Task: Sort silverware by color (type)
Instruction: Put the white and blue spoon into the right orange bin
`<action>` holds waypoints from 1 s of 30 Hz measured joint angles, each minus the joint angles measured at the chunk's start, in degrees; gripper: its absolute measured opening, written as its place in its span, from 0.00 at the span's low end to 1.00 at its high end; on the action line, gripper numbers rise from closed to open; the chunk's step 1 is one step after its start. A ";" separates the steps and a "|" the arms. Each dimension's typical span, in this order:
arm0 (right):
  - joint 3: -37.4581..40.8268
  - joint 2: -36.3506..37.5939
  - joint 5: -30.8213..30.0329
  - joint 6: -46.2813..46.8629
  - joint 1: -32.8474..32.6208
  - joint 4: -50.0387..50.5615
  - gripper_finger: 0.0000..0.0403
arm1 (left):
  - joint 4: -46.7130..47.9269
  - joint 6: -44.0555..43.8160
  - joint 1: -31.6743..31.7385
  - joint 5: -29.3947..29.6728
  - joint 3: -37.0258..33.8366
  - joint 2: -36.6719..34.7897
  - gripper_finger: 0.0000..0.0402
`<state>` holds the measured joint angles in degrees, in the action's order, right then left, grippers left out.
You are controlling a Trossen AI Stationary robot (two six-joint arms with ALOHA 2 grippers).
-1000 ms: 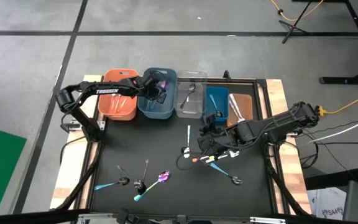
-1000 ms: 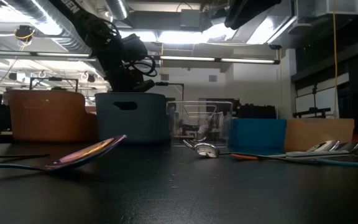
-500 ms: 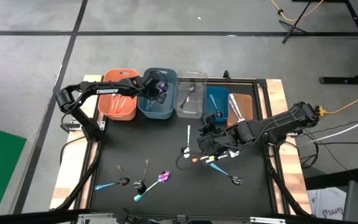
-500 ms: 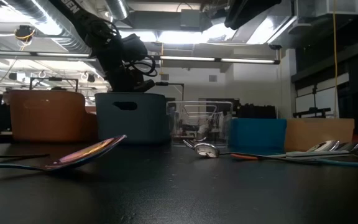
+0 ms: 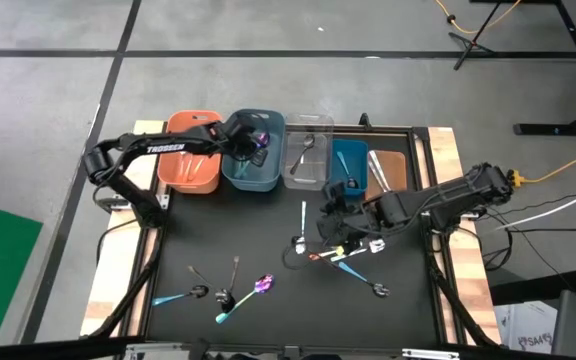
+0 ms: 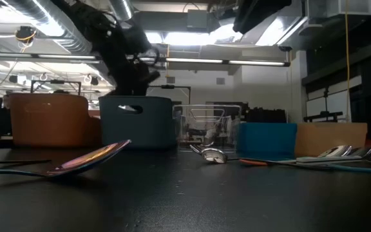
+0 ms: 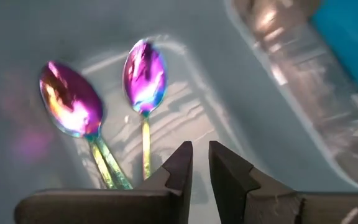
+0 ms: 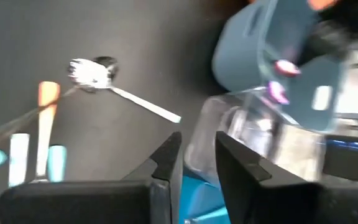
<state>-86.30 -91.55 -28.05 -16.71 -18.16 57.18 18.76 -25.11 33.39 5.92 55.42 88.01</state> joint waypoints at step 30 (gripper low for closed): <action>0.04 -13.86 17.13 -6.83 9.60 -6.06 0.22 | 0.30 6.37 -15.12 0.91 0.02 -20.17 0.12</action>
<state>-86.26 -105.40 -10.92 -23.54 -8.56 51.11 19.06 -18.74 18.27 6.83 55.44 67.83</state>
